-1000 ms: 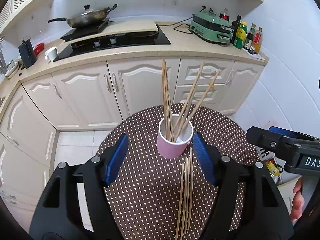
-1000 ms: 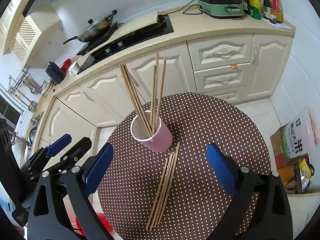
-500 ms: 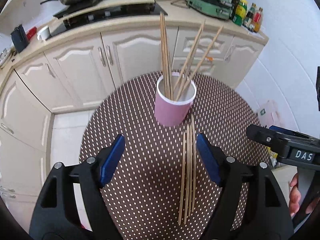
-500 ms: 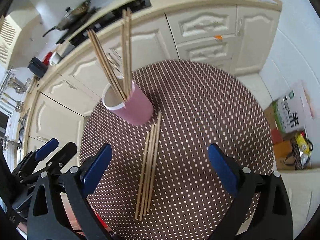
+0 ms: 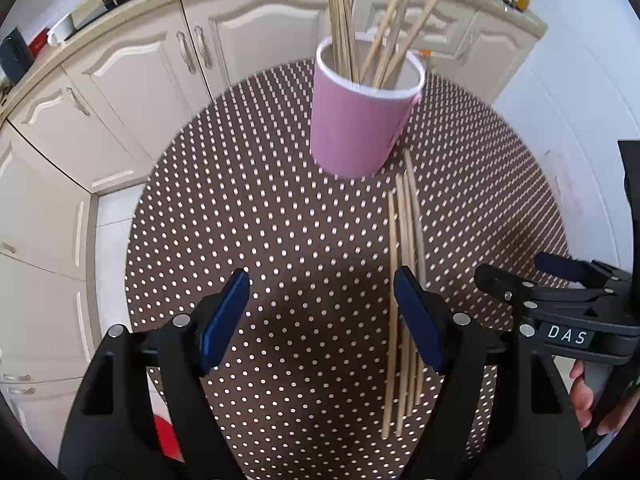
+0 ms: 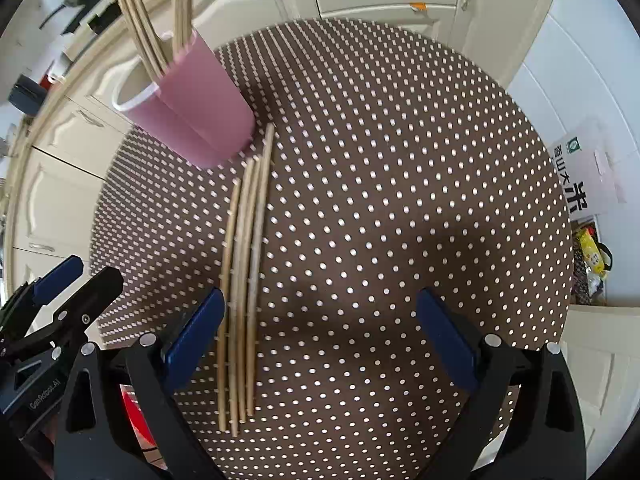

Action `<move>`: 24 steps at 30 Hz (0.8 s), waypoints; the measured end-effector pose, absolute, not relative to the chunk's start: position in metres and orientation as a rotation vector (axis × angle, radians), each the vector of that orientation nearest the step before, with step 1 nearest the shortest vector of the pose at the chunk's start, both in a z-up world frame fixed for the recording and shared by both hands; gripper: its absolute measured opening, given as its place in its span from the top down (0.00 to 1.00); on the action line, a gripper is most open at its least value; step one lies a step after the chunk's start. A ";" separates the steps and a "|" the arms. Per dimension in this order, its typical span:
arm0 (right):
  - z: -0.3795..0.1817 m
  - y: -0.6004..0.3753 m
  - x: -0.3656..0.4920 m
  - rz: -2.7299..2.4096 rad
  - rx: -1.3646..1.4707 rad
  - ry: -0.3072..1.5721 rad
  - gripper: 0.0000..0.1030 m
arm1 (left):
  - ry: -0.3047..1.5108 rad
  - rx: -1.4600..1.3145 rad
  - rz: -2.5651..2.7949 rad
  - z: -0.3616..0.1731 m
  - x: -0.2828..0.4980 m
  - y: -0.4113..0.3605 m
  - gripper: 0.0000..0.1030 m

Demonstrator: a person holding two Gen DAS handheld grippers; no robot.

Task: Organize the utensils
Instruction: 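Move both grippers back down to the remaining stick pile, then grasp one wooden stick with the right gripper while the left gripper grasps another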

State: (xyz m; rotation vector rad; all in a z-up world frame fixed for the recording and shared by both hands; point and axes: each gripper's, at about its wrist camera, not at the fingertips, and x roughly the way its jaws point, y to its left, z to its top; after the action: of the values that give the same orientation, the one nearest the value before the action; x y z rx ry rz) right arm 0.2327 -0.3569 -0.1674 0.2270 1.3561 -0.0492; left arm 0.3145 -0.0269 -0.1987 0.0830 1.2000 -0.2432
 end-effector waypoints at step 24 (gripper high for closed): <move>-0.219 -0.302 0.250 -0.028 0.130 1.438 0.36 | 1.342 0.092 -0.252 -0.258 0.340 -0.025 0.28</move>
State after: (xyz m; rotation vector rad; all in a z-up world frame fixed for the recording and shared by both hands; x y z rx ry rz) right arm 0.2497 -0.3019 -0.2190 0.1298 1.4381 -0.0280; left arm 0.3396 -0.0246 -0.2579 0.0921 1.3420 -0.2524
